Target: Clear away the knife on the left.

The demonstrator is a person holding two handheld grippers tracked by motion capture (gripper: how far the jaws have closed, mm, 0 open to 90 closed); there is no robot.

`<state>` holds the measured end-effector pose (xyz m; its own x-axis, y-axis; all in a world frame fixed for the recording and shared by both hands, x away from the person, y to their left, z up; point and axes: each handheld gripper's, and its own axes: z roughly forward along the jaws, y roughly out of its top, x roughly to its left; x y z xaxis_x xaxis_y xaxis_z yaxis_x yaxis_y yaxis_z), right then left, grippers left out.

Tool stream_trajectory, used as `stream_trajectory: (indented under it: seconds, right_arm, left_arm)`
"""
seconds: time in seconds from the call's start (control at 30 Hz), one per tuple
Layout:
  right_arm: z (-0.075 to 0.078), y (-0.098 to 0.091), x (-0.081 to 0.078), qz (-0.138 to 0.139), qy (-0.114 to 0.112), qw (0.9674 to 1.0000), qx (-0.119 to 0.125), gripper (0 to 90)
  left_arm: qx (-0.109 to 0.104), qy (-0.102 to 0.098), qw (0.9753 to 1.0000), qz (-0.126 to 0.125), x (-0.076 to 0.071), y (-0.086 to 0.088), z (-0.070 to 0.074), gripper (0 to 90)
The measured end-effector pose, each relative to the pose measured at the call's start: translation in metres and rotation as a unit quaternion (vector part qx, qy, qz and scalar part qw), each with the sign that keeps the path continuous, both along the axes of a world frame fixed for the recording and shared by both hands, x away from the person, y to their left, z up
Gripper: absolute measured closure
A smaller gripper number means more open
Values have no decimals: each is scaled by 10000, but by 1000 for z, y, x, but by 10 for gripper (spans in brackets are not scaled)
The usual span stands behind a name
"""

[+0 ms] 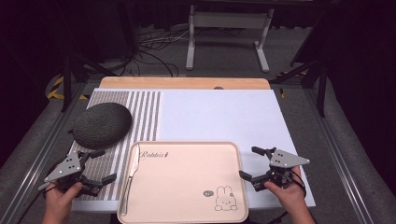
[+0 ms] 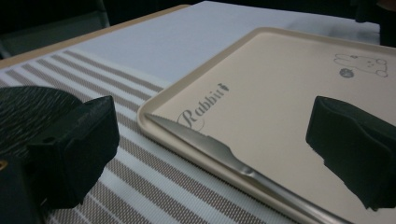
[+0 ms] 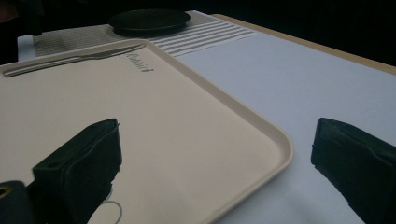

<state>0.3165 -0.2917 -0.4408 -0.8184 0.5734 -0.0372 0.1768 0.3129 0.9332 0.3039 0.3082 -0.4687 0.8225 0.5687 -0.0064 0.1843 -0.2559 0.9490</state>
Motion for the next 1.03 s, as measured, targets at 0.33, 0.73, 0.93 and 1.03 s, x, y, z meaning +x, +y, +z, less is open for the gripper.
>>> stream_trajectory:
  seconds: [0.33,0.73,0.93,1.03]
  right_arm:
    - [-4,-3,0,-68,25,10000,61,30]
    - [-7,-2,0,-101,52,9999,62,30]
    - [-7,-2,0,-137,43,9999,71,29]
    - [-7,-3,0,-149,43,9999,74,30]
  left_arm:
    - [374,-35,9992,135,-6,10,-11,37]
    - [228,112,9995,201,-4,7,-15,40]
    - [114,130,9997,193,-4,6,-14,31]
    - [105,138,9997,192,-4,4,-13,30]
